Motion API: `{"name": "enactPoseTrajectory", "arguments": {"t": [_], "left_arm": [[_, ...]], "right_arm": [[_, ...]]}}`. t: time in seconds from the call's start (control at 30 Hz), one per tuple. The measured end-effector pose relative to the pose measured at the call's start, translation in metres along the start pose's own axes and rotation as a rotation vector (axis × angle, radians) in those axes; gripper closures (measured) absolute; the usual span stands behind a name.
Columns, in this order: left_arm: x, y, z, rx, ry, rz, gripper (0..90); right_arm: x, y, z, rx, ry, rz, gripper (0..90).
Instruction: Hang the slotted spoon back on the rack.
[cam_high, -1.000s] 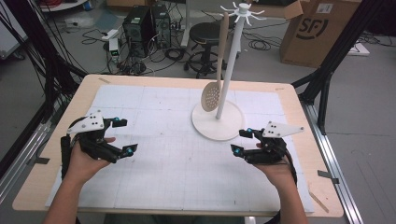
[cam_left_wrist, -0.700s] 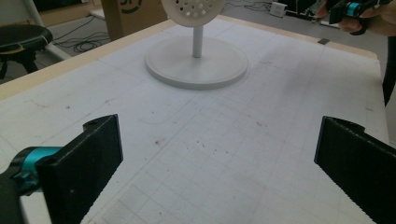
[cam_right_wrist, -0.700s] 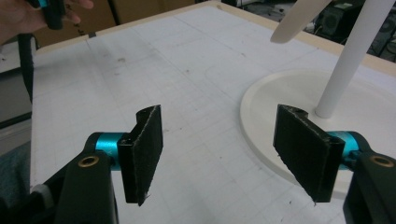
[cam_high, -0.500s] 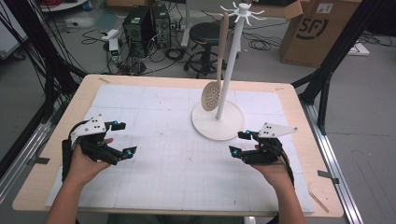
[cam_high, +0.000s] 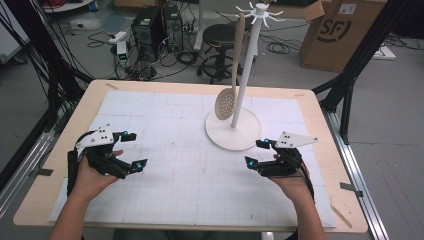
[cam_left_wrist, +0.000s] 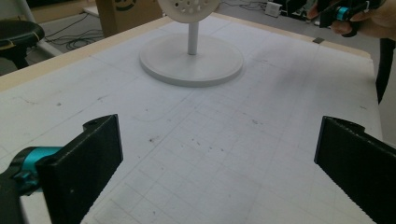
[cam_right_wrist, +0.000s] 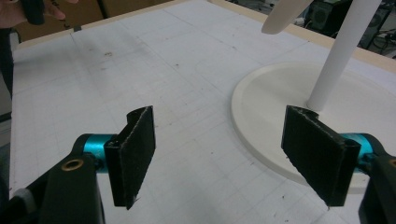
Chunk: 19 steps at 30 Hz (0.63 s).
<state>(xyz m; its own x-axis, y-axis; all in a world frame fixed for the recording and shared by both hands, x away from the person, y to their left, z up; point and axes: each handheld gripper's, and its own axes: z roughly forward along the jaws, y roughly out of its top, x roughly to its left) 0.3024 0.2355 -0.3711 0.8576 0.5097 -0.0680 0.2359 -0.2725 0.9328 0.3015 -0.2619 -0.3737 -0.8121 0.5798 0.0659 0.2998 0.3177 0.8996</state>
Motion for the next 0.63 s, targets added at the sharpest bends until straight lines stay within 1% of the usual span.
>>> {"name": "enactPoseTrajectory", "arguments": {"t": [0.13, 0.37, 0.63], "left_arm": [[0.0021, -0.0014, -0.0007, -0.008, 0.001, -0.013, 1.7], [0.0053, -0.0054, -0.0002, 0.0, 0.004, -0.026, 1.7], [0.0068, -0.0056, -0.0002, 0.0, 0.006, -0.025, 1.7]], "right_arm": [[0.0006, 0.0, 0.0006, 0.0, 0.0, 0.001, 24.7], [0.0012, 0.0003, 0.0016, 0.001, -0.002, -0.005, 24.6], [0.0008, -0.0002, 0.0024, 0.01, 0.0, -0.003, 24.7]]}}
